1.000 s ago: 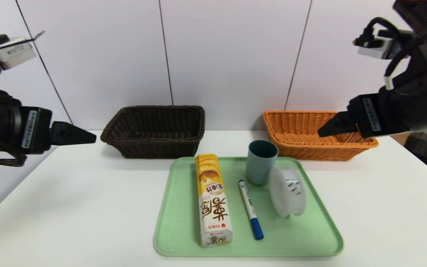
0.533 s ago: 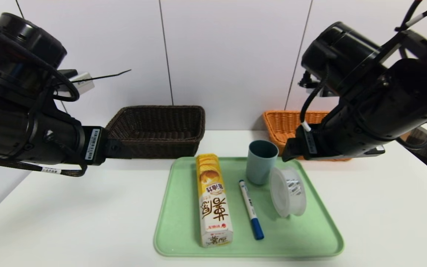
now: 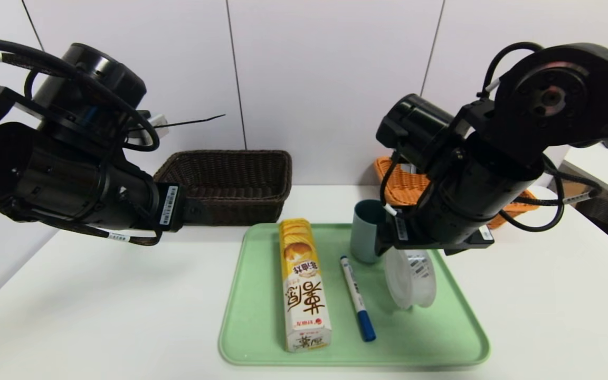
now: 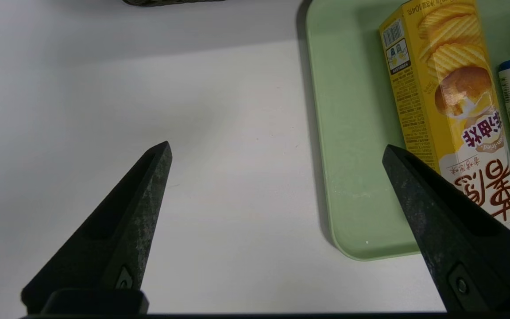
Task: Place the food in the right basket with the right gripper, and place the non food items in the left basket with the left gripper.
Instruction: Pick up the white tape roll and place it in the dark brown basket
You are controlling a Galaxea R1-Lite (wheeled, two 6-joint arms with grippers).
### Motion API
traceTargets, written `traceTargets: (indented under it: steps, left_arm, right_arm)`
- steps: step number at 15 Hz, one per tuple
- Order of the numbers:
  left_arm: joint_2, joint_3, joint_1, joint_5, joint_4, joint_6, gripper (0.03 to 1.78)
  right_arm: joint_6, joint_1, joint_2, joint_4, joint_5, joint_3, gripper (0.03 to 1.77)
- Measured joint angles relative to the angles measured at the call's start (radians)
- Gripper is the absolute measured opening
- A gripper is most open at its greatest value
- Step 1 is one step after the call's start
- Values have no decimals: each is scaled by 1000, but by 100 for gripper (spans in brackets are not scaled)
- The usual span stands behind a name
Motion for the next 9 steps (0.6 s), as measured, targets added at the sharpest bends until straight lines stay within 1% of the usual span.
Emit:
traceTargets:
  steps: [9]
  left_arm:
    - [13, -21, 1, -2, -5, -1, 169]
  right_arm:
    - [1, -28, 60, -5, 11, 27, 170]
